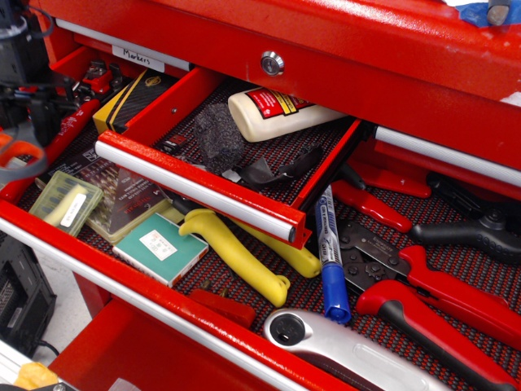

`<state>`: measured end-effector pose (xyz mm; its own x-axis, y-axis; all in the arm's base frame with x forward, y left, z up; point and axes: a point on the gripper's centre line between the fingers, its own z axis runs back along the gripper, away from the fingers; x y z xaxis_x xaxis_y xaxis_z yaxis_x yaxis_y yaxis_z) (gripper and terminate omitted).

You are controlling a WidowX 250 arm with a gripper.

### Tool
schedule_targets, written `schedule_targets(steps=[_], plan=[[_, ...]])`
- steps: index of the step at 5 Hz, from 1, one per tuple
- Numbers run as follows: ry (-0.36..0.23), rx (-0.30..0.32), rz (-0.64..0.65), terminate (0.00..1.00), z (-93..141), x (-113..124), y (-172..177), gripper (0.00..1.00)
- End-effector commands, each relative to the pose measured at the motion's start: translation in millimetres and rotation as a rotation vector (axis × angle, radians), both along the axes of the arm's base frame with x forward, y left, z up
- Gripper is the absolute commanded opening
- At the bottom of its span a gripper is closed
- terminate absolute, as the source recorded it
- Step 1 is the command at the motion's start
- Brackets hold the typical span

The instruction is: Pick up scissors and put into drawer

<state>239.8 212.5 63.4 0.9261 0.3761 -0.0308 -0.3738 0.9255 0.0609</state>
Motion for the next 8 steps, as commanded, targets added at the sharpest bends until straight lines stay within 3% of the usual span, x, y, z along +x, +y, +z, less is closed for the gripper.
schedule_targets(steps=[1, 2, 4, 7, 8], plan=[[0.008, 0.157, 0.016, 0.00, 91, 4, -16, 0.00], [0.032, 0.188, 0.009, 0.00, 121, 2, -36, 0.00], [0.047, 0.196, -0.015, 0.00, 146, -3, -108, 0.00], [0.043, -0.022, 0.333, 0.00, 124, -8, -207, 0.00], [0.027, -0.049, 0.445, 0.00, 112, 4, -218, 0.00]])
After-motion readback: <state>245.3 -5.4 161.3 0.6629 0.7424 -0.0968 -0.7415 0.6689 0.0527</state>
